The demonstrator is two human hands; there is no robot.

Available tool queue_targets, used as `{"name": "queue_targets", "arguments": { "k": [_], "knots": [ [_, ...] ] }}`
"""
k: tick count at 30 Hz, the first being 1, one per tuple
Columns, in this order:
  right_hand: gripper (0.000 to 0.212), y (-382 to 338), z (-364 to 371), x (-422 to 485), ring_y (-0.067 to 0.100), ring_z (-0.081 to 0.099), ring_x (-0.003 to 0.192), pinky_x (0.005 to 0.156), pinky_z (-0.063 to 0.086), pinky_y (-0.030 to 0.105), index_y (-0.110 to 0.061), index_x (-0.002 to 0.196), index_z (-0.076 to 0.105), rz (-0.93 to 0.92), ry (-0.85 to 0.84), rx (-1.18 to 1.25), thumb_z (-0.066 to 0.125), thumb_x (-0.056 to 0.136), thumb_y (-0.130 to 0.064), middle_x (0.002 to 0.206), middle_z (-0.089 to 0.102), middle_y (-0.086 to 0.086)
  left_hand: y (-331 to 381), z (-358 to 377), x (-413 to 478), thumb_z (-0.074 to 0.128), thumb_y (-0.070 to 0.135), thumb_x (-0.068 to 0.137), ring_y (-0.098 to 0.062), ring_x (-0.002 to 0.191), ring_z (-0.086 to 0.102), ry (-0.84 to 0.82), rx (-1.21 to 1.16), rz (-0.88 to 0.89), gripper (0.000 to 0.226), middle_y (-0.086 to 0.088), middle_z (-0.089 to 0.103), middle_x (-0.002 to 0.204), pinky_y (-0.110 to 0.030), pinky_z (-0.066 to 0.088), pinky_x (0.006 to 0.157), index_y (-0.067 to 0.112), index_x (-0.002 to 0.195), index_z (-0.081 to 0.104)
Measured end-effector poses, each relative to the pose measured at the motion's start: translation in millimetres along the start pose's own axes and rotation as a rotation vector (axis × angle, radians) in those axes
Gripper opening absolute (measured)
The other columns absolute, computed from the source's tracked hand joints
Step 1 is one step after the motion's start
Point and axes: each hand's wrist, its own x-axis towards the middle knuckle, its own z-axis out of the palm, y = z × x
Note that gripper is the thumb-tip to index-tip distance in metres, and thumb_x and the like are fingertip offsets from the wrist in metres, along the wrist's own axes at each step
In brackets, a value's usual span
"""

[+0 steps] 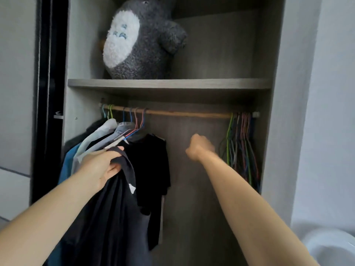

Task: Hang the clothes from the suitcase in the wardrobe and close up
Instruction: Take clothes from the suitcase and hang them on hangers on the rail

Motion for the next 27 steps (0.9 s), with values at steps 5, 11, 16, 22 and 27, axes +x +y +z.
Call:
{"name": "queue_targets", "arguments": {
  "k": [5, 11, 16, 22, 27],
  "knots": [
    [0.039, 27, -24, 27, 0.032, 0.045, 0.132, 0.094, 0.045, 0.041, -0.006, 0.135, 0.053, 0.070, 0.156, -0.525, 0.044, 0.097, 0.000, 0.141, 0.050, 0.017, -18, 16, 12, 0.057, -0.004, 0.089, -0.016, 0.068, 0.060, 0.064, -0.016, 0.003, 0.030, -0.006, 0.066, 0.086, -0.020, 0.053, 0.044, 0.004, 0.116, 0.065],
    [0.043, 54, -12, 42, 0.037, 0.039, 0.131, 0.100, 0.042, 0.047, -0.004, 0.139, 0.049, 0.179, 0.066, -0.799, 0.032, 0.100, 0.001, 0.143, 0.045, 0.019, -22, 4, 26, 0.059, -0.003, 0.088, -0.012, 0.071, 0.057, 0.111, -0.020, -0.002, 0.040, 0.000, 0.065, 0.094, -0.017, 0.048, 0.038, 0.006, 0.128, 0.060],
    [0.041, 56, -4, 48, 0.031, 0.040, 0.122, 0.093, 0.039, 0.039, -0.012, 0.133, 0.055, 0.166, 0.094, -0.875, 0.032, 0.101, -0.005, 0.136, 0.051, 0.013, -27, -1, 31, 0.063, -0.002, 0.087, -0.009, 0.075, 0.059, 0.122, 0.001, 0.024, 0.021, 0.010, 0.050, 0.140, -0.021, 0.051, 0.045, 0.008, 0.105, 0.069],
    [0.034, 40, -14, 60, 0.027, 0.059, 0.120, 0.090, 0.050, 0.037, -0.007, 0.126, 0.061, 0.248, 0.102, -0.317, 0.046, 0.097, -0.008, 0.130, 0.061, 0.009, -33, 1, 36, 0.070, 0.002, 0.083, -0.014, 0.073, 0.062, 0.102, 0.071, 0.006, 0.015, -0.001, 0.061, 0.129, -0.027, 0.049, 0.061, 0.010, 0.095, 0.072],
    [0.034, 27, -8, 66, 0.032, 0.058, 0.121, 0.096, 0.048, 0.037, -0.001, 0.126, 0.059, 0.353, 0.237, 0.189, 0.048, 0.096, -0.012, 0.129, 0.061, 0.016, -34, -6, 29, 0.070, 0.006, 0.083, -0.016, 0.060, 0.064, 0.110, 0.141, -0.009, 0.019, 0.002, 0.069, 0.058, -0.026, 0.050, 0.058, 0.012, 0.100, 0.073]
  ]
}}
